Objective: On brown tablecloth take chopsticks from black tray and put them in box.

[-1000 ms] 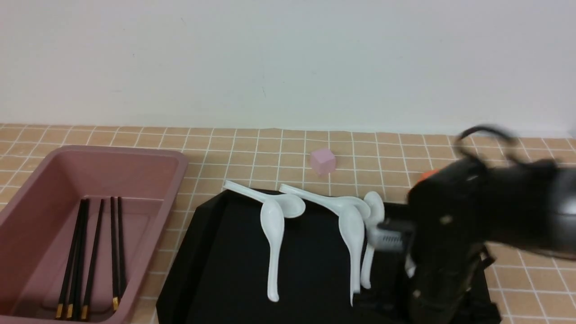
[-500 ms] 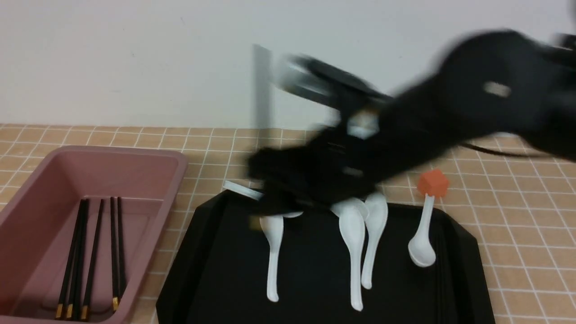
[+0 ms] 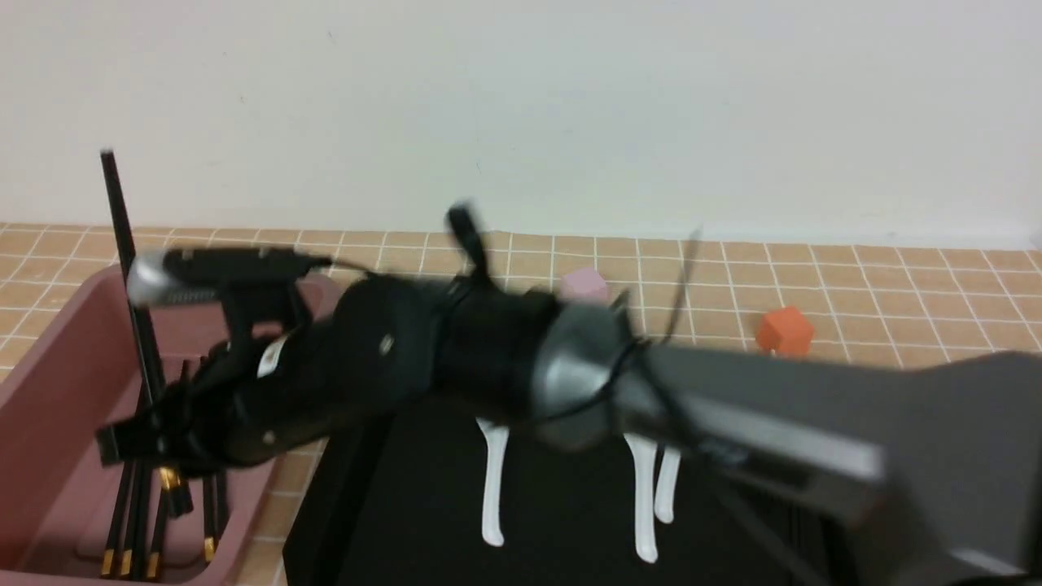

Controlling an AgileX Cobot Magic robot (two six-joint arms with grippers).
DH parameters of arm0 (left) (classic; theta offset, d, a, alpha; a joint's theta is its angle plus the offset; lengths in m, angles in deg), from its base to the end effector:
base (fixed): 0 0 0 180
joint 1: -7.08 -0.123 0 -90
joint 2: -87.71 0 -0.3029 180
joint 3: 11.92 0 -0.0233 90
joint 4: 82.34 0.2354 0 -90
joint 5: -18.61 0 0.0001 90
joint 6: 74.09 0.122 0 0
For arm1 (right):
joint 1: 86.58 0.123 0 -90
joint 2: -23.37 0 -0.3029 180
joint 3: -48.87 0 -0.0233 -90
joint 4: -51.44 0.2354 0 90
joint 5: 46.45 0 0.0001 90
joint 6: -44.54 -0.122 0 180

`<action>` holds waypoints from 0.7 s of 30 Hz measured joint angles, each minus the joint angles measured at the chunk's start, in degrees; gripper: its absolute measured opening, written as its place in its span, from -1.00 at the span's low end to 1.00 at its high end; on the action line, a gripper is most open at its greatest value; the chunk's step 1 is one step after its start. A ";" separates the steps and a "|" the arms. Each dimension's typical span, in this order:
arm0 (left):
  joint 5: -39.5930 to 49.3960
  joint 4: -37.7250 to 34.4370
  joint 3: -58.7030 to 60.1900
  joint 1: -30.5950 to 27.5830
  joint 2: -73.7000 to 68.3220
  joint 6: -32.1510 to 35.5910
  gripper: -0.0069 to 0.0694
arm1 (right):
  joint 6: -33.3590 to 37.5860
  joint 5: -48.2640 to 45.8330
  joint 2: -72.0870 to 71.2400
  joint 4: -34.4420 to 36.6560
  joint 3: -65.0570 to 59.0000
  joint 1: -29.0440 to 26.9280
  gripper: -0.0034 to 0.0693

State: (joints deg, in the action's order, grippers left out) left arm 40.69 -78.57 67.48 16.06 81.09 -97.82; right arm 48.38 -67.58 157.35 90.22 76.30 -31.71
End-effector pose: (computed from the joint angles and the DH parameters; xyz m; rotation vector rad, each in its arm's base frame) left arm 0.0481 -0.0045 0.1596 -0.2032 1.8880 -0.3249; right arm 0.2892 0.4591 0.2309 -0.5895 2.2859 1.0759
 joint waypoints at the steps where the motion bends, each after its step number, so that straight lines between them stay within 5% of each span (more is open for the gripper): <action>1: 0.00 0.00 0.00 0.00 0.00 0.00 -0.24 | 0.00 0.79 0.83 0.13 0.00 0.02 -0.35; 5: 0.00 0.00 0.00 0.00 0.00 0.00 -0.23 | 0.00 2.15 2.05 0.48 0.19 0.06 -0.07; 9: 0.00 0.00 0.00 0.00 0.00 0.00 -0.21 | 1.22 -2.70 0.57 -0.57 0.37 -0.12 0.01; 12: 0.00 0.00 0.00 0.00 0.00 0.00 -0.20 | 2.62 -10.13 -2.91 -2.48 0.37 -0.94 -0.18; 17: 0.00 0.00 0.00 0.00 0.00 0.00 -0.20 | 3.18 -33.81 -14.67 -9.24 0.39 -4.41 -0.87; 21: 0.00 0.00 0.00 0.00 0.00 0.00 -0.20 | 1.20 -47.17 -24.21 -17.84 0.44 -4.50 -0.94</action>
State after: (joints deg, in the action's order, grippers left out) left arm 40.69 -78.57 67.48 16.06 81.09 -97.82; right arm 49.58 -114.75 133.14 72.39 76.74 -36.21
